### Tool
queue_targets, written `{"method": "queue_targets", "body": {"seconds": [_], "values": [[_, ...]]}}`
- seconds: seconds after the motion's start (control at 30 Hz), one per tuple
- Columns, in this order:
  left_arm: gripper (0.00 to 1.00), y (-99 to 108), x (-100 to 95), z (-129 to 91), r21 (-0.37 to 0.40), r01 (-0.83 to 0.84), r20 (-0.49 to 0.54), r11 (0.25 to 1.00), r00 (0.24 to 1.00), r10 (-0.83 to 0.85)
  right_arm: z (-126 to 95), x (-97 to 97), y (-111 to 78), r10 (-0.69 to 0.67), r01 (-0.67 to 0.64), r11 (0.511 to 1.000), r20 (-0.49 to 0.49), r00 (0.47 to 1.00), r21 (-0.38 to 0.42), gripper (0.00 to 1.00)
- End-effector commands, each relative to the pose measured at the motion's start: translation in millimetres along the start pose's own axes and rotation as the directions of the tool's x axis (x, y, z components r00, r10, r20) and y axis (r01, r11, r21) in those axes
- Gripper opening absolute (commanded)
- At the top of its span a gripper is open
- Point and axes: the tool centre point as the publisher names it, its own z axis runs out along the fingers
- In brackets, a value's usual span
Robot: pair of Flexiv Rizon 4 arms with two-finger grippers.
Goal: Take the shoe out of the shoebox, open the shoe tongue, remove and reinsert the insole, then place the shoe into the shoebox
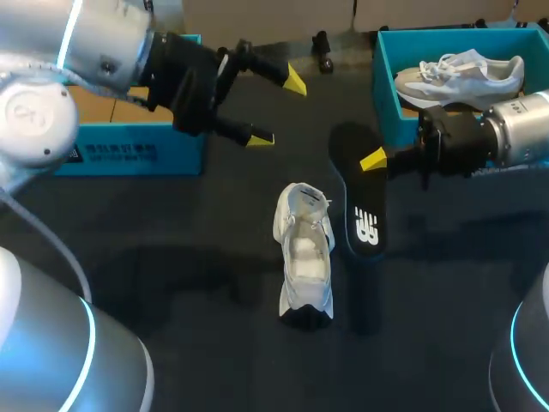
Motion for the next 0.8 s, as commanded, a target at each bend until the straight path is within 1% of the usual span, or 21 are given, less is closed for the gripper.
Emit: {"method": "queue_targets", "body": {"seconds": [0.03,0.1,0.27,0.4,0.5,0.57,0.8], "values": [[1.0,0.0,16.8,3.2,0.002,-0.001,0.15,1.0,0.989,0.001,0.3,8.5,-5.5,0.007,-0.007,1.0,0.007,1.0,-0.009,0.0],[1.0,-0.2,22.5,3.5,0.011,-0.004,0.157,1.0,0.988,0.003,0.3,12.5,-6.2,0.01,-0.01,1.0,-0.007,1.0,-0.01,0.0],[1.0,-0.8,34.0,3.3,-0.005,-0.028,0.17,1.0,0.985,0.028,0.0,21.1,-7.4,0.025,-0.025,0.999,-0.017,1.0,-0.024,0.0],[1.0,-2.0,41.5,5.1,-0.028,-0.037,0.195,0.999,0.98,0.042,2.3,27.3,-4.8,0.021,-0.022,0.999,-0.028,0.999,-0.031,0.0],[1.0,-0.7,48.3,12.9,-0.076,-0.038,0.226,0.996,0.973,0.055,7.7,32.7,-1.1,0.016,-0.017,0.999,-0.032,0.999,-0.038,0.0],[1.0,-0.2,52.0,19.1,-0.095,-0.023,0.239,0.995,0.97,0.045,12.1,35.3,0.5,0.014,-0.015,0.999,-0.032,0.999,-0.038,0.0],[1.0,3.3,54.5,33.4,-0.102,0.057,0.277,0.993,0.961,-0.027,32.1,41.1,2.8,0.011,-0.012,0.999,-0.037,0.999,-0.034,0.0]]}}
